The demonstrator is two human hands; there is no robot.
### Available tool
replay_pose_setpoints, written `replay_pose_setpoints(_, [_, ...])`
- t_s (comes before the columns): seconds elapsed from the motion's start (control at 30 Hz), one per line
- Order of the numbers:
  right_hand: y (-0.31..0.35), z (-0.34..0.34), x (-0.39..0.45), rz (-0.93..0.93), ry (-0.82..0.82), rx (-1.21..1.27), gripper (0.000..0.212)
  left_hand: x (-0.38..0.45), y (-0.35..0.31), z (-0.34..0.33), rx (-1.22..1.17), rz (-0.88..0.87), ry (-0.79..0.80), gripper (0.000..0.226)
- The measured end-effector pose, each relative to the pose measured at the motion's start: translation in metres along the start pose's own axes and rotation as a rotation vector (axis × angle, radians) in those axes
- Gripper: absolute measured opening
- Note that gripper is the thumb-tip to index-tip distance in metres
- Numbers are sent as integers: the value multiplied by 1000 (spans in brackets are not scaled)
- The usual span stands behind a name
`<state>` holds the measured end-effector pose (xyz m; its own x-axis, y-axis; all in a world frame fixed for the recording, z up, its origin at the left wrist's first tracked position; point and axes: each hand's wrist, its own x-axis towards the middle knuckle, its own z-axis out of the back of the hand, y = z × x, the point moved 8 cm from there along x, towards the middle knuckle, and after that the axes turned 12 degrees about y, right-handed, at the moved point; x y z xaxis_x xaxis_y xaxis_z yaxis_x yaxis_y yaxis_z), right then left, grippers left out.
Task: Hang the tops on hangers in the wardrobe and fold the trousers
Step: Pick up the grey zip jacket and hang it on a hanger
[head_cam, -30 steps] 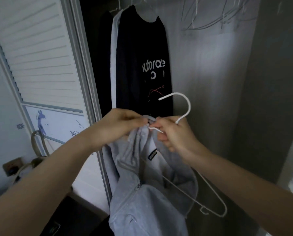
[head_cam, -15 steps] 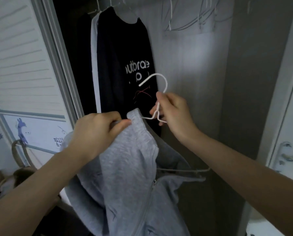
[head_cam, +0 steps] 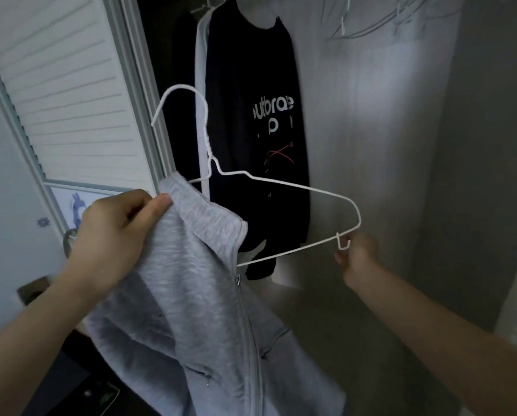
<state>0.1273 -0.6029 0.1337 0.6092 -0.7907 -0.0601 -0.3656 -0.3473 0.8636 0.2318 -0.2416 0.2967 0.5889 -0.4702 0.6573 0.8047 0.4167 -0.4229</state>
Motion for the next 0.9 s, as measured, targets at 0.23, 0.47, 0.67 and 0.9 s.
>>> replay_pose_setpoints(0.23, [-75, -54, -15, -593, 460, -35, 19, -16, 28, 23, -143, 13, -14, 50])
replay_pose_setpoints(0.47, [-110, -120, -73, -950, 888, -257, 57, -26, 38, 35, -181, 40, -36, 69])
replay_pose_setpoints(0.67, [-119, -136, -89, -918, 868, -219, 33, -30, 38, 43, -192, 53, -48, 66])
replay_pose_setpoints(0.9, [-64, -106, -57, -611, 633, 246, 13, -53, 89, 71, 14, 219, -147, 40])
